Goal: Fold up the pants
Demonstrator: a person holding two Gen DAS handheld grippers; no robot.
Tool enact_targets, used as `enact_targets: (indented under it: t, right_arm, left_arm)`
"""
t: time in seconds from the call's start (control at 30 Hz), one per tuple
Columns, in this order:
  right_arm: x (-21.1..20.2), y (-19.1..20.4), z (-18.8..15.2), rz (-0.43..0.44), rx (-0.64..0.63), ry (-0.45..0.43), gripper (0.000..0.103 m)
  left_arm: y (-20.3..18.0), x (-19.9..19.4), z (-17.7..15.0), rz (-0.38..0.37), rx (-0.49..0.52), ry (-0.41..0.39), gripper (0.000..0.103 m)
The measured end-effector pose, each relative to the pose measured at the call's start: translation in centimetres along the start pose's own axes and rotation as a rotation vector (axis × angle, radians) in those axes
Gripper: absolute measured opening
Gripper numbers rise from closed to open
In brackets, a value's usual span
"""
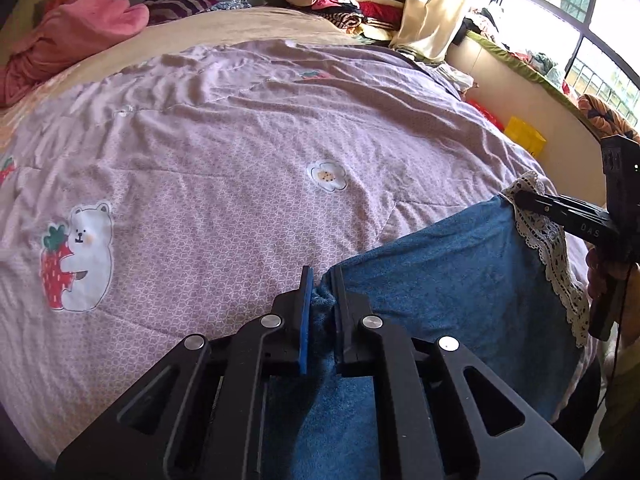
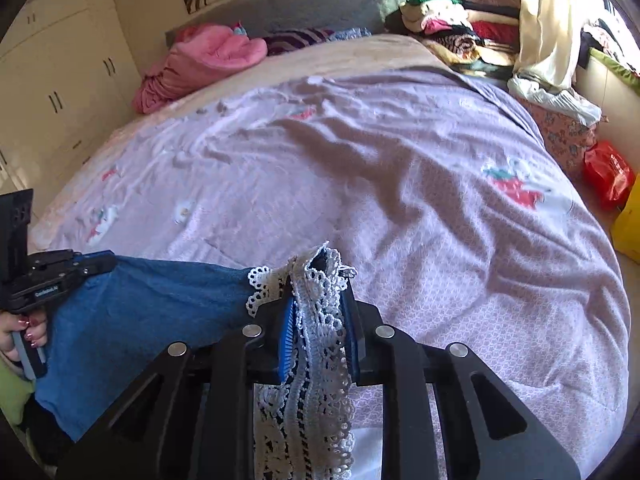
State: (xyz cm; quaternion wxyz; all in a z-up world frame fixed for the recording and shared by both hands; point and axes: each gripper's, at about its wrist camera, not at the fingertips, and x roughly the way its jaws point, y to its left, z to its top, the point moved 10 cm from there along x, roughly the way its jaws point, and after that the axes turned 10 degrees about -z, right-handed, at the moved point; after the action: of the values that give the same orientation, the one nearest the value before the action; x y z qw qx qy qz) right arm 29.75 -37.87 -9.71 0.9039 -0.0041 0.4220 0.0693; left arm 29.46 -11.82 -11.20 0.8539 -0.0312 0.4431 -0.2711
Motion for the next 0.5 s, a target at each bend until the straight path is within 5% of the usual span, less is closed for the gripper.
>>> enact_targets:
  t: [0.17, 0.5]
  right_arm:
    - [1.6, -0.4, -1.2, -0.022, 0.014, 0.041, 0.025]
    - [-1.7, -2.0, -1.2, -0.091, 0.059, -0.001, 0.057]
  left_arm:
    - [0.7, 1.3, -0.9, 0.056, 0.025, 0.014, 0.013]
    - [1.6, -1.7, -1.0, 0.09, -0.013, -0.039, 0.03]
